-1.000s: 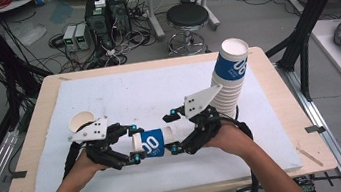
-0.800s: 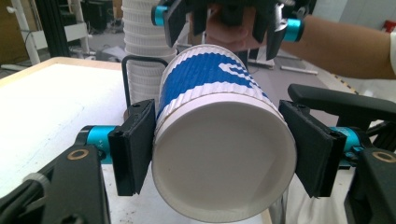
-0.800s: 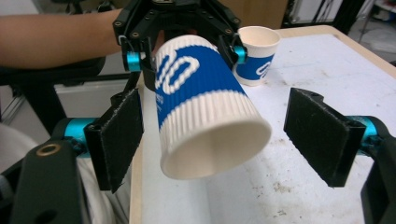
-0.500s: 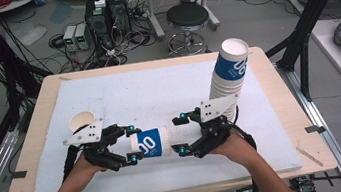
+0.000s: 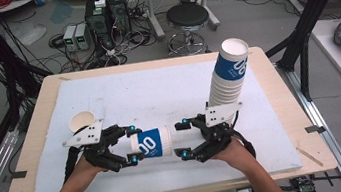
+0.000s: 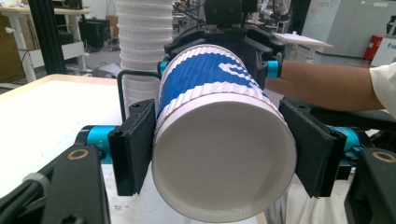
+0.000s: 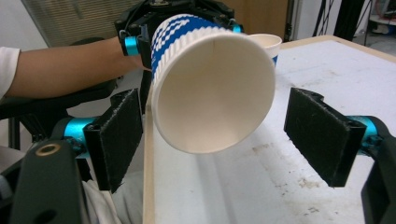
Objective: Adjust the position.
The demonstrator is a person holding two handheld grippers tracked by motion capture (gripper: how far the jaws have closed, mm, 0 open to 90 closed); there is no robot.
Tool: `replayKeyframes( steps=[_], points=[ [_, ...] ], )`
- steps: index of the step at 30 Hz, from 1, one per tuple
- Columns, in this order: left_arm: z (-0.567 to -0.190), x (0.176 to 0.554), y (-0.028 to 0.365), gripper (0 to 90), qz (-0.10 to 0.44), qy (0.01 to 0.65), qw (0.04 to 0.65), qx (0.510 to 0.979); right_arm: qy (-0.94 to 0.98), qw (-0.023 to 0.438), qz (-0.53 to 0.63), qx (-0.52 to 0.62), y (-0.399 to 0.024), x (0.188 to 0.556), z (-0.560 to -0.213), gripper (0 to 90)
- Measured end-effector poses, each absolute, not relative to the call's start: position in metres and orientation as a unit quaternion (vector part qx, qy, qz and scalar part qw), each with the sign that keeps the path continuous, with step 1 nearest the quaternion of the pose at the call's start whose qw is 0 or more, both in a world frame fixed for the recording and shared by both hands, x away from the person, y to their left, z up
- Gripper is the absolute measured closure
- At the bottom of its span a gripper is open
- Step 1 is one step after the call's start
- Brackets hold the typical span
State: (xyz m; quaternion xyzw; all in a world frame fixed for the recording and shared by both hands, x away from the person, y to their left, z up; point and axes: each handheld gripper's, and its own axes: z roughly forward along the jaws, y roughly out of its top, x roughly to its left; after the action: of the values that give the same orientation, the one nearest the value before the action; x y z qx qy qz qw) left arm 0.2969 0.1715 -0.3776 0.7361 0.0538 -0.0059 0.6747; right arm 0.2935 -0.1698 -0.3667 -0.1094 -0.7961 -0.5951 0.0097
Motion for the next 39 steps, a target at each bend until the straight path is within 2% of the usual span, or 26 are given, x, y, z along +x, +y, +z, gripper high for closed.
replayKeyframes(
  steps=[16, 24, 29, 39],
  points=[
    [-0.378, 0.296, 0.168, 30.3, -0.02, 0.041, 0.691, 0.721, -0.79, 0.049, -0.602, -0.107, -0.16, 0.295, -0.376, 20.1],
    [-0.38, 0.296, 0.167, 30.3, -0.028, 0.036, 0.698, 0.714, -0.785, 0.073, -0.605, -0.109, -0.156, 0.295, -0.379, 17.2],
    [-0.381, 0.295, 0.166, 30.3, -0.03, 0.034, 0.699, 0.714, -0.785, 0.072, -0.606, -0.104, -0.155, 0.295, -0.38, 17.3],
    [-0.382, 0.295, 0.164, 31.1, -0.021, 0.029, 0.694, 0.719, -0.793, 0.051, -0.601, -0.087, -0.159, 0.295, -0.378, 27.4]
  ],
)
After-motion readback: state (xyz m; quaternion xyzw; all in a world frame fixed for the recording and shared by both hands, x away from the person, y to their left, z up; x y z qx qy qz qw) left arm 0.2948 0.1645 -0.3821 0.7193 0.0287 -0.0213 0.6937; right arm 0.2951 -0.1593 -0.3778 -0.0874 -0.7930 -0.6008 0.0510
